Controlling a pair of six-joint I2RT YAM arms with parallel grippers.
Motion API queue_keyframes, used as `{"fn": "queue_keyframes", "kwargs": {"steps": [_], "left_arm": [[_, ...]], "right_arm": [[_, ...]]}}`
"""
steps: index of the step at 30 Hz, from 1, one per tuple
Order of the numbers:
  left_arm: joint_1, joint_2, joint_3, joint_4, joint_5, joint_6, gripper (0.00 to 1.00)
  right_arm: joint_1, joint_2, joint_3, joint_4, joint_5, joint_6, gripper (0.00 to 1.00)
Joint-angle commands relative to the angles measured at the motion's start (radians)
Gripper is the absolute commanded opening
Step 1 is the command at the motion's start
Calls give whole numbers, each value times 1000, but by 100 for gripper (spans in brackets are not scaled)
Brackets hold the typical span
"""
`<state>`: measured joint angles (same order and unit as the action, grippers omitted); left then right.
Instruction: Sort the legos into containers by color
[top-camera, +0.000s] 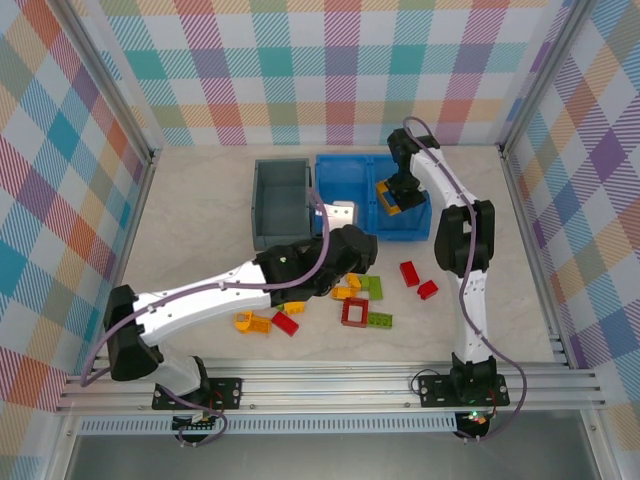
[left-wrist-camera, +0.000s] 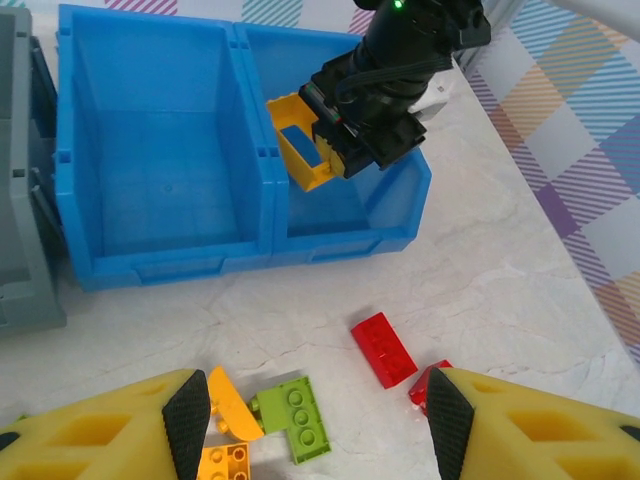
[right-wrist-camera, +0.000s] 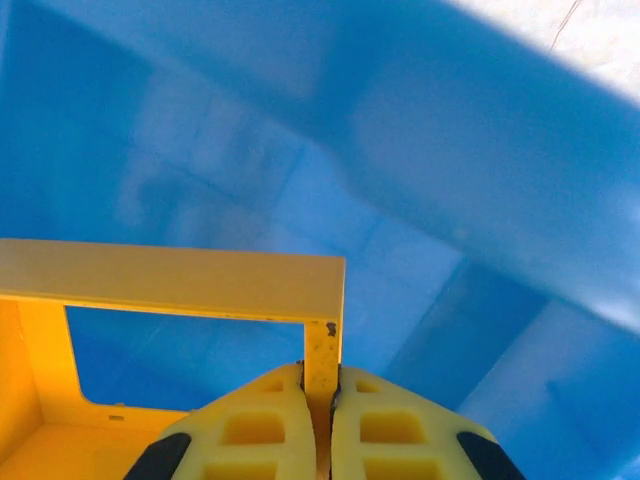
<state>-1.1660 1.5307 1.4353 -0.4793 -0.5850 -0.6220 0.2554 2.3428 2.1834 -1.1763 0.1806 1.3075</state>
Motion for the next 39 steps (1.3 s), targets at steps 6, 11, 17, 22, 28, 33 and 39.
{"fn": "queue_keyframes", "kwargs": {"steps": [6,11,17,22,28,33,39], "left_arm": [[8,99,101,19,10,77,61],[8,82,78,41,75,80,61],[7,23,49,-27,74,18,61],[37,-110,-58,-272,21,-217,61],[55,-283,-318,-412,83,-492,60],[52,-291,-463,-247,229,-540,52],[28,28,-330,-130,351,-380,41]], "right_arm": [[-2,-36,11,27,-110,61,44],[-1,-167,-103,87,-79,53,48],[18,-382,-241,148,15,-52,48],[98,-690,-522,356,36,-394,54],[392,-1056,-925,578,-28,-763,60],[682,-1247,-1148,502,65,-741,59],[946,-1414,-1306,335,168,-505,58]]}}
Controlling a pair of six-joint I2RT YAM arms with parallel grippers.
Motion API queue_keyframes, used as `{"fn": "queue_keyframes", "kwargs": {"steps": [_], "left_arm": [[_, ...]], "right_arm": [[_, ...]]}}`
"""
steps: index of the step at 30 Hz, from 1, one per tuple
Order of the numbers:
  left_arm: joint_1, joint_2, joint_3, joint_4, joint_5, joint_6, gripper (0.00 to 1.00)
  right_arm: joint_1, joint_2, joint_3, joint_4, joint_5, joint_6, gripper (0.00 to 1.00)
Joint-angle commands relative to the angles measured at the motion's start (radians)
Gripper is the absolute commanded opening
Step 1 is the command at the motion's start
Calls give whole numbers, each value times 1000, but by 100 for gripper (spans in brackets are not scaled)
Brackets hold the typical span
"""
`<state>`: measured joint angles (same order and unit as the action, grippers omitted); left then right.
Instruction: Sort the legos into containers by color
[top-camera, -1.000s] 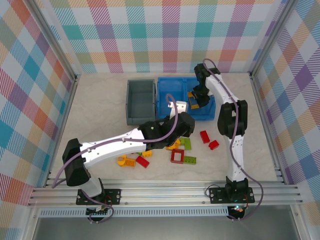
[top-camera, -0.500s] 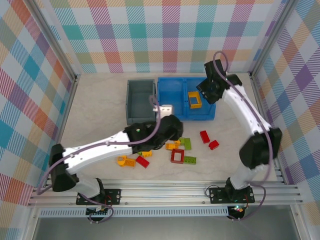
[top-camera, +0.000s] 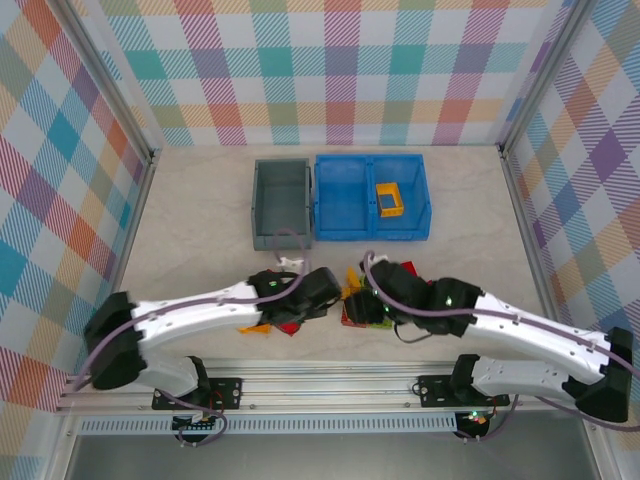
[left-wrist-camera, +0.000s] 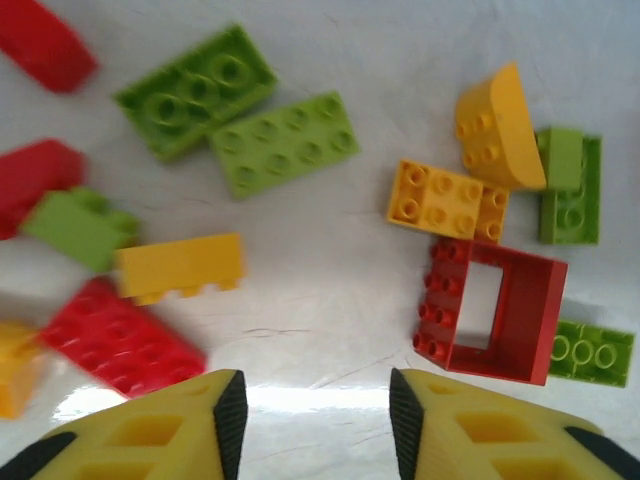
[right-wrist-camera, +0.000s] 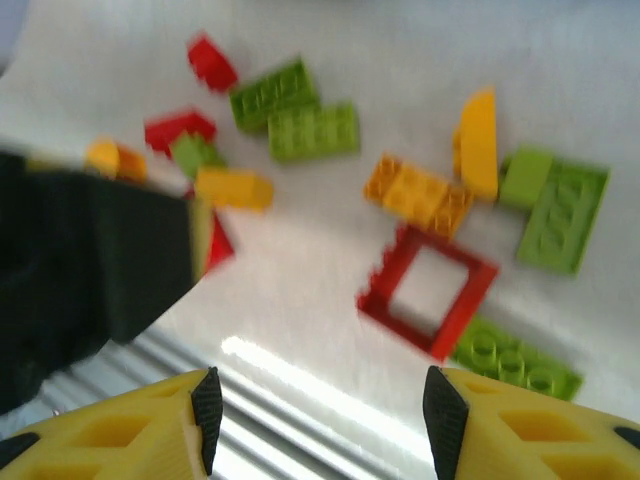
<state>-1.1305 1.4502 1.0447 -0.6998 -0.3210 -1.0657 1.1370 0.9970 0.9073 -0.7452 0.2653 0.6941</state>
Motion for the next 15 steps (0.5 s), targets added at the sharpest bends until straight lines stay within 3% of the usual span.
{"fn": "queue_keyframes", "kwargs": {"steps": [1,6,15], "left_arm": [[-8,157,82,102,100,79,41],[5,325,174,77,99,119,38],[32,431,195,153,129,180,32]], "right_arm": [[105,-98,-45,-131,103,152,57],[219,-235,-71,-327,180,332,55],[229,-342,-64,-437,227,364,54]]}}
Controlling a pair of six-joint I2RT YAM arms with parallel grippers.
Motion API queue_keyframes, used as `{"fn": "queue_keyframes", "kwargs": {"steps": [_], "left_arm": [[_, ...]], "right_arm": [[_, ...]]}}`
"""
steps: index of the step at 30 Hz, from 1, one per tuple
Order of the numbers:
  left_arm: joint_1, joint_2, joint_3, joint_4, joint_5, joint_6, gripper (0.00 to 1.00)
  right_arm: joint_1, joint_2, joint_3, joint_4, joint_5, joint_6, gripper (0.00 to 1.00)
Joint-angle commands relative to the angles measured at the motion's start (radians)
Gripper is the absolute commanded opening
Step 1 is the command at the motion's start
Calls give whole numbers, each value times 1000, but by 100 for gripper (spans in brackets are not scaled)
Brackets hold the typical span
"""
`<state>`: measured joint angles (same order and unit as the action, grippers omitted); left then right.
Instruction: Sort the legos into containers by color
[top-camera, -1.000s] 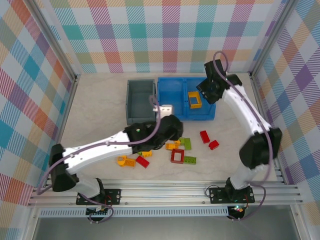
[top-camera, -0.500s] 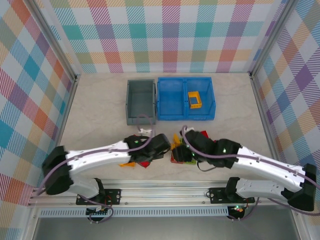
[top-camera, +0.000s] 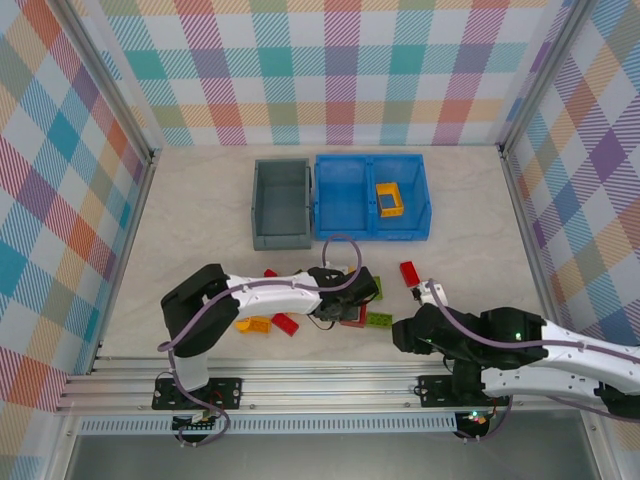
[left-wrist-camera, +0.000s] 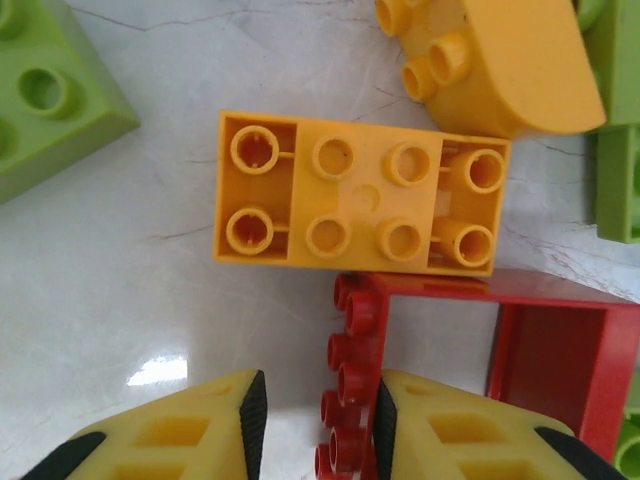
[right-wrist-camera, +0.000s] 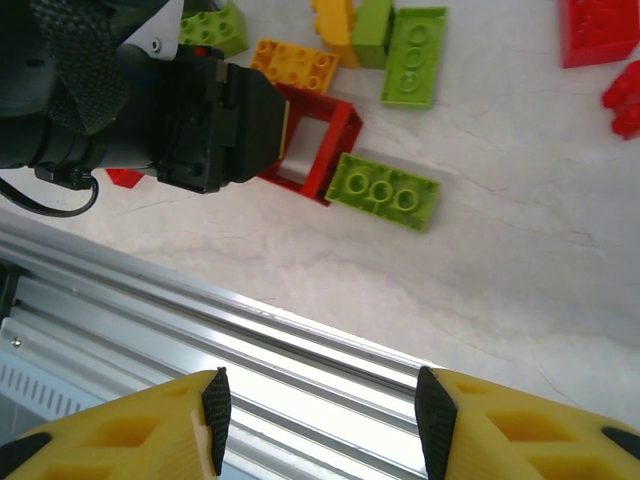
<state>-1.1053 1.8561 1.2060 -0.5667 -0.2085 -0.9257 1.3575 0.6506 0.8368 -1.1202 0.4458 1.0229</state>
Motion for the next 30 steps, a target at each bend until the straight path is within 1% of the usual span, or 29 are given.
{"fn": "queue_keyframes", "kwargs": {"steps": [1,3,7,10,14,17,20,22,25,27,30], "left_arm": [[7,33,40,17,11,43,31],[7,43,48,0,-4,45,27],[7,17,35,-8,-39,42,16],[2,-63,31,-48,-78,35,7],[20,-217,58,-184,-140,40,2],[106,-306,103,-284,-134,96,1],[239,-337,180,-361,-135,200,1],[349,-325,238,-386,-118,275,1],[478,-264,334,-386,-118,367,1],[538,-198,405,-383,-138,417,1],[621,-84,515,-360,-122,470,1]], "right_arm": [[9,15,10,-63,49,36,54],[9,34,9,-53,46,34,54],[8,65,7,-14,41,21,54],[8,76,22,19,51,-14,54],[9,94,72,130,61,-150,56],[8,139,111,279,60,-309,57],[1,244,157,427,61,-451,60],[-20,333,198,513,65,-515,61],[-93,429,227,669,27,-565,62],[-147,485,237,771,-7,-576,62],[-222,574,269,852,-26,-555,63]]}}
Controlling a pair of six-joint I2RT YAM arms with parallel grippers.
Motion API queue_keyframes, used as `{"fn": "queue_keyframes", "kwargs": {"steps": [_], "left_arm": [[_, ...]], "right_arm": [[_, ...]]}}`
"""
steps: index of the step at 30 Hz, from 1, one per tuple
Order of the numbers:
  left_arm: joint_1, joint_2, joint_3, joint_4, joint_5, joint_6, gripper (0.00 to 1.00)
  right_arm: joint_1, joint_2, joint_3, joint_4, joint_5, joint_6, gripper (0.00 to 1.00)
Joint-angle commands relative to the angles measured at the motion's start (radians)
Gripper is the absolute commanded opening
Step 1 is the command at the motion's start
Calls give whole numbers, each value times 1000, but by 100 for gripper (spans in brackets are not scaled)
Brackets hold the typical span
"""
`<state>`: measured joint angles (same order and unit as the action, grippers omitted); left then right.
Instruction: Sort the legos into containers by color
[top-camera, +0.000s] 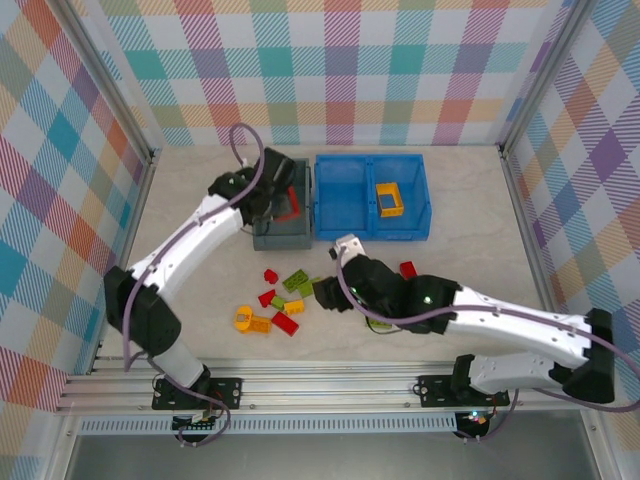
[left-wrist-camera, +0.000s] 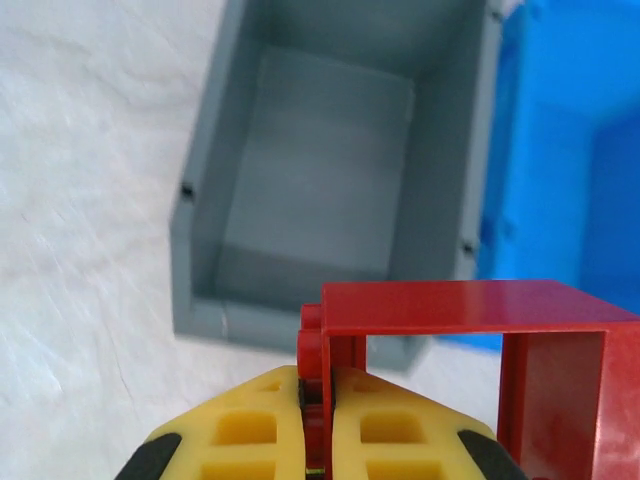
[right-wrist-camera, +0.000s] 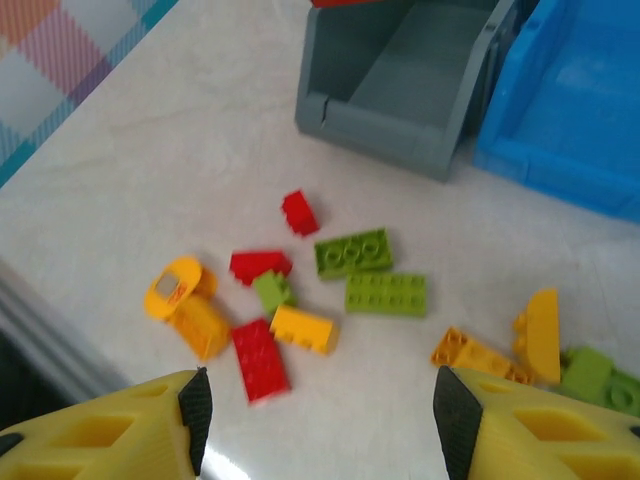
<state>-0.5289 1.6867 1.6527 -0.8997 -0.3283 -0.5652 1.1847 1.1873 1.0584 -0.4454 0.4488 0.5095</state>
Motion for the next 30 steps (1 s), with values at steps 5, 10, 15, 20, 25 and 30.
{"fn": "queue_keyframes", "kwargs": {"steps": [5,10,15,20,25,30], "left_arm": [[130,327,323,-65,10,166,1],[150,528,527,-86,12,210,1],[166,663,610,-77,33,217,1],[168,724,616,-9,103,258,3],[168,750,631,-2,137,274,17],[168,708,614,-6,157,276,34]], "right_arm": [[-140,140,99,203,-82,9,63],[-181,198,135,206,-112,38,64],[-206,221,160,194,-140,59,64],[-213,222,157,181,-148,57,64],[-219,221,142,131,-141,83,64],[-220,183,116,81,-122,91,65]]}}
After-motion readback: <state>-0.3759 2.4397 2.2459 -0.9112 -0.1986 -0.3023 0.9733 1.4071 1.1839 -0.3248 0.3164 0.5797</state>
